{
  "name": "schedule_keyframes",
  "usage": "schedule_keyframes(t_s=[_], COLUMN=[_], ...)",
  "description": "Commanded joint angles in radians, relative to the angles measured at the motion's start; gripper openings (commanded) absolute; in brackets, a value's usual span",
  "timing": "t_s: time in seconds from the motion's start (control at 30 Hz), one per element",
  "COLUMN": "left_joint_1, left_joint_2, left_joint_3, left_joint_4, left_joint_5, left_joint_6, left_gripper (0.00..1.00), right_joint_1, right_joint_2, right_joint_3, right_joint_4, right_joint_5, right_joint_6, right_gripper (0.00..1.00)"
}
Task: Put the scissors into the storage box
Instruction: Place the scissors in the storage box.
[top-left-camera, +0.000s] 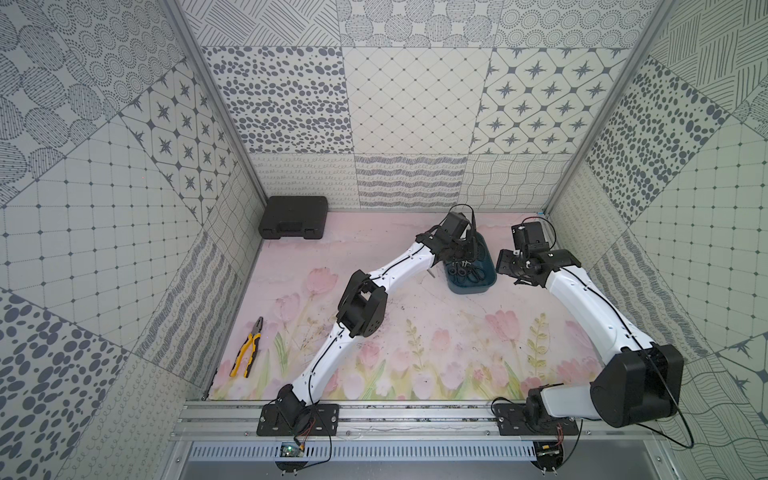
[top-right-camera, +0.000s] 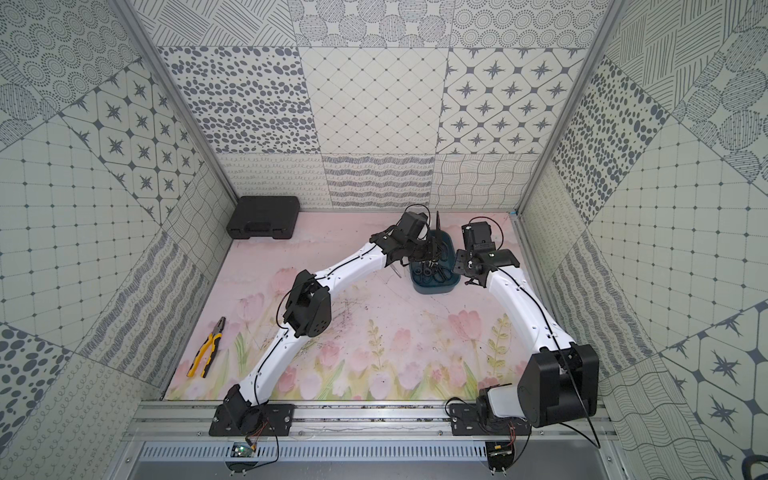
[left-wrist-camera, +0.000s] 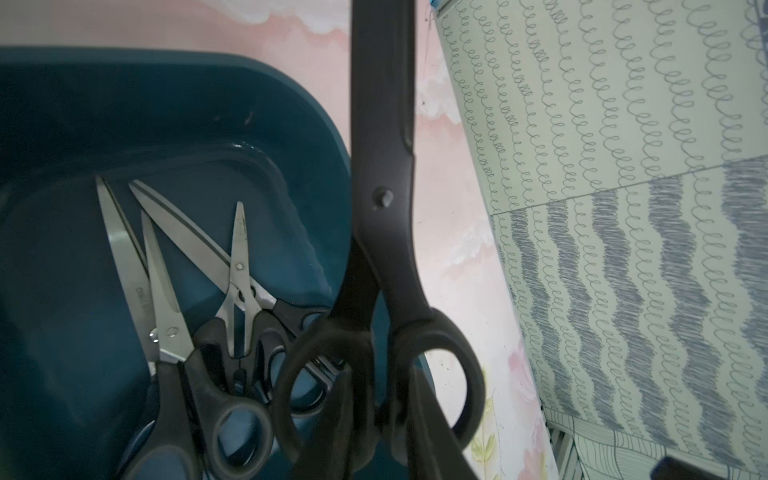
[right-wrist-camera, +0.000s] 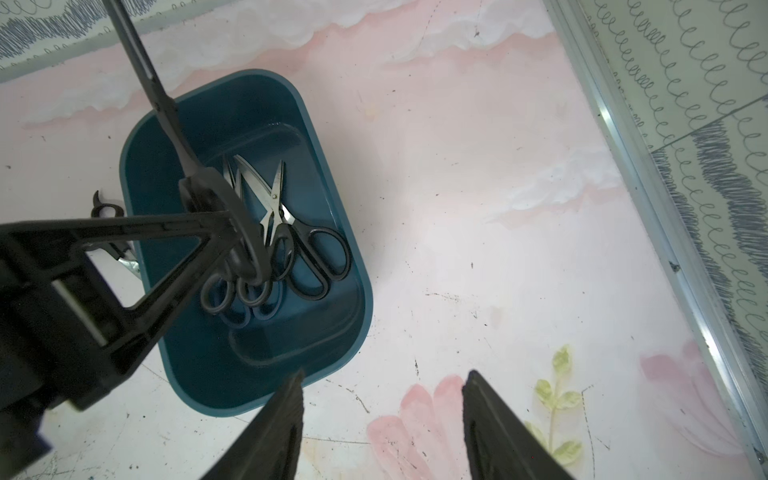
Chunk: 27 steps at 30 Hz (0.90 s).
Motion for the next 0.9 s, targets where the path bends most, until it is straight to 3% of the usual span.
schedule_keyframes(t_s=[0.0, 0.33, 0.6, 0.67, 0.87], left_joint_1=[-0.011, -0.009, -0.010, -0.011, -0.013], left_joint_2=[0.030, 0.047, 0.006, -0.019, -0.143], left_joint_3=[0.031, 0.027, -0.009, -0.027, -0.104], left_joint_4=[0.085, -0.057, -0.057, -0.087, -0.069], left_joint_5=[-0.039, -0.034, 0.010, 0.005, 0.019], left_joint_6=[-0.222, -0.290, -0.278, -0.274, -0.243], left_gripper=[0.00, 0.02, 0.15, 0.29, 0.54], right_joint_1=[-0.004, -0.004, -0.004, -0.004, -0.002], right_joint_2=[-0.030, -0.013, -0.007, 0.000, 0.006], right_joint_3=[-0.008, -0.004, 0.016, 0.025, 0.056], right_joint_4=[0.029, 0.030, 0.029, 0.029, 0.027], right_joint_5=[0.009, -0.025, -0.048, -0.054, -0.069], right_joint_6=[-0.010, -0.018, -0.018, -0.019, -0.018], right_gripper=[0.64, 0.64, 0.64, 0.64, 0.64])
